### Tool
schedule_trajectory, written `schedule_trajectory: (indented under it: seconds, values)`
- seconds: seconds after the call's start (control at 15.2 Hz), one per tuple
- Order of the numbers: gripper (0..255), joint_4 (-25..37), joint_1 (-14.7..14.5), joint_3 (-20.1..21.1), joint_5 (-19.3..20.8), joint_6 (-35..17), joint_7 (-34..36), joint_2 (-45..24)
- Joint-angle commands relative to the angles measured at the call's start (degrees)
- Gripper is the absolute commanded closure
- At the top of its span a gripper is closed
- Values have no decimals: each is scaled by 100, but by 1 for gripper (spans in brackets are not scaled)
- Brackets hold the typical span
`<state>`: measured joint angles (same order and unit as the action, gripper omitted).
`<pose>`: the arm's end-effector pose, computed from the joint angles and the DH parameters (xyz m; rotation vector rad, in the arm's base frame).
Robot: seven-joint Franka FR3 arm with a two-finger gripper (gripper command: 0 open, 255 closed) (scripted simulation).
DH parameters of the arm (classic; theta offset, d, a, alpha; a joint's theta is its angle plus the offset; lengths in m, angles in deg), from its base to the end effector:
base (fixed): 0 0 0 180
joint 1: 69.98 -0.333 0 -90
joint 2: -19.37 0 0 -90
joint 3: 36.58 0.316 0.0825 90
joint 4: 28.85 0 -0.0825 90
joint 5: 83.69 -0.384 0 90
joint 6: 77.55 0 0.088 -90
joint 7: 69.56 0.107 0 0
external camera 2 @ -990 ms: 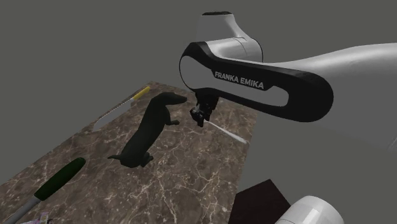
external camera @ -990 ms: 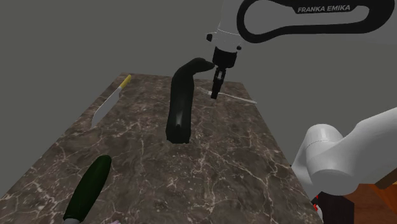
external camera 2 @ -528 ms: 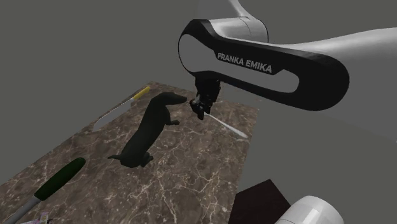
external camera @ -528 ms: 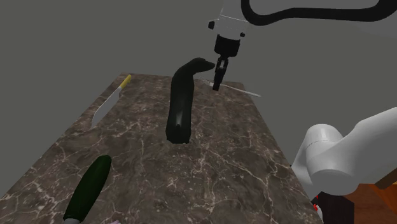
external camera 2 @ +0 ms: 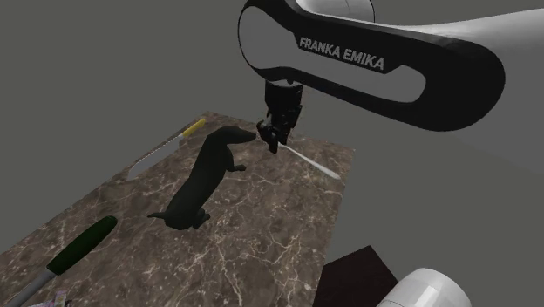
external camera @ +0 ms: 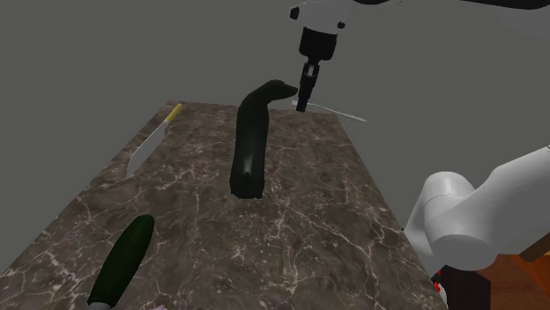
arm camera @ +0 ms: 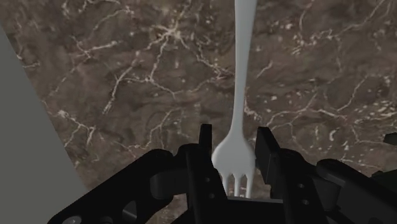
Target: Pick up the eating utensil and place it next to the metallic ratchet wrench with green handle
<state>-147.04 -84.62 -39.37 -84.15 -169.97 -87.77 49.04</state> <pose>0.3847 0.0766 0.6398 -3.0025 -0.8151 -0.1076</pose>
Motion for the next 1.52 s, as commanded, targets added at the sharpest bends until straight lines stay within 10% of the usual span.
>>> schedule_trajectory:
  seconds: [0.0,1.45]
  values:
    - [255,-60,-61,161,-63,38,206,100]
    - [255,410,-841,2722,-1040,48,3309,-106]
